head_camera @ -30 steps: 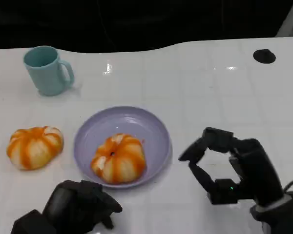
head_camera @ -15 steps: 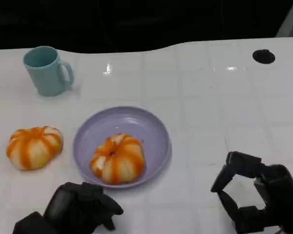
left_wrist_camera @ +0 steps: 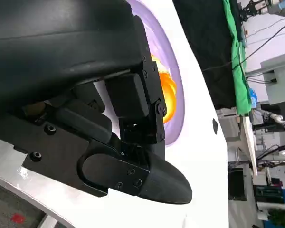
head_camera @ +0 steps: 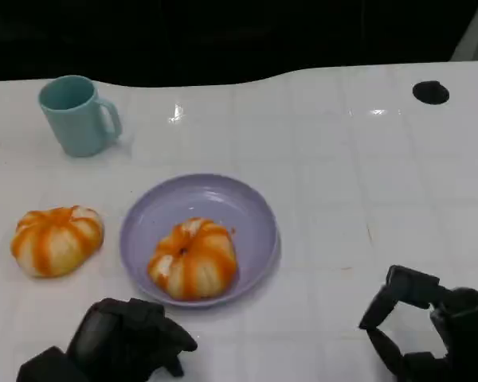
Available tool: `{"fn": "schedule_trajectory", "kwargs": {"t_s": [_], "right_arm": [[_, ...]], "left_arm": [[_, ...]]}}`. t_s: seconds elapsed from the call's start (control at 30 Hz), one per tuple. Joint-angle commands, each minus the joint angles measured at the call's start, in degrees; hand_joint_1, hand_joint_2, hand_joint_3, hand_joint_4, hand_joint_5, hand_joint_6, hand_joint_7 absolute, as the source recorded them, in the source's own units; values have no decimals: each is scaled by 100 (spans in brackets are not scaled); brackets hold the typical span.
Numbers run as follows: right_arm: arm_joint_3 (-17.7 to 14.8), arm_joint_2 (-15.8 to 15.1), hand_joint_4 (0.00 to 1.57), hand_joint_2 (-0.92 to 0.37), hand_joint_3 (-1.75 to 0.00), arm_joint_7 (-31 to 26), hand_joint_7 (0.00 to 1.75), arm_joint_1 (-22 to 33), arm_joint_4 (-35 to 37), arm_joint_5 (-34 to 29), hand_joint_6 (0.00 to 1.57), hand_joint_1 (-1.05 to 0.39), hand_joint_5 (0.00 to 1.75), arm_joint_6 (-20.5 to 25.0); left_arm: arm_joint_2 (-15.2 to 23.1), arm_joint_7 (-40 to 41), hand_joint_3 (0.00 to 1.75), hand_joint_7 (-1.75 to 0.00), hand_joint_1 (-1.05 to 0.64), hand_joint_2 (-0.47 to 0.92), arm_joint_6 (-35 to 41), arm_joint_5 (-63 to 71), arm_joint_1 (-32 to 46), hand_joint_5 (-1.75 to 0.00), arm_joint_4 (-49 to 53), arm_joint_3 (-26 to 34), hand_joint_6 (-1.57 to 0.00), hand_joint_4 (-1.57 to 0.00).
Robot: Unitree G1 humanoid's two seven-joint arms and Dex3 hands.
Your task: Grasp the bread from the table and place it into the plate.
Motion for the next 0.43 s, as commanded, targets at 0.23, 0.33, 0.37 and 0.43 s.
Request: {"fn": "schedule_trajectory", "kwargs": {"t_s": [0.23, 0.33, 0.37, 0.43], "right_arm": [[-155, -36, 72, -39, -113, -223, 129, -149, 341, -266, 75, -36, 153, -188], [-189, -33, 73, -40, -112, -345, 129, -209, 452, -396, 76, -36, 152, -311], [-193, -33, 74, -41, -112, -366, 129, -221, 478, -419, 76, -36, 152, -331], [-189, -31, 74, -41, -111, -387, 129, -228, 492, -440, 76, -36, 152, -332]], "left_arm": [[121, -74, 15, -50, -105, 92, -67, -43, -27, -112, 137, 84, -141, -124], [124, -57, 15, -50, -105, 92, -74, -26, -40, -112, 152, 92, -142, -124], [122, -62, 16, -50, -105, 92, -82, -30, -41, -112, 157, 95, -142, -124], [128, -68, 15, -50, -105, 92, -97, -28, -41, -112, 171, 97, -142, -125]]}}
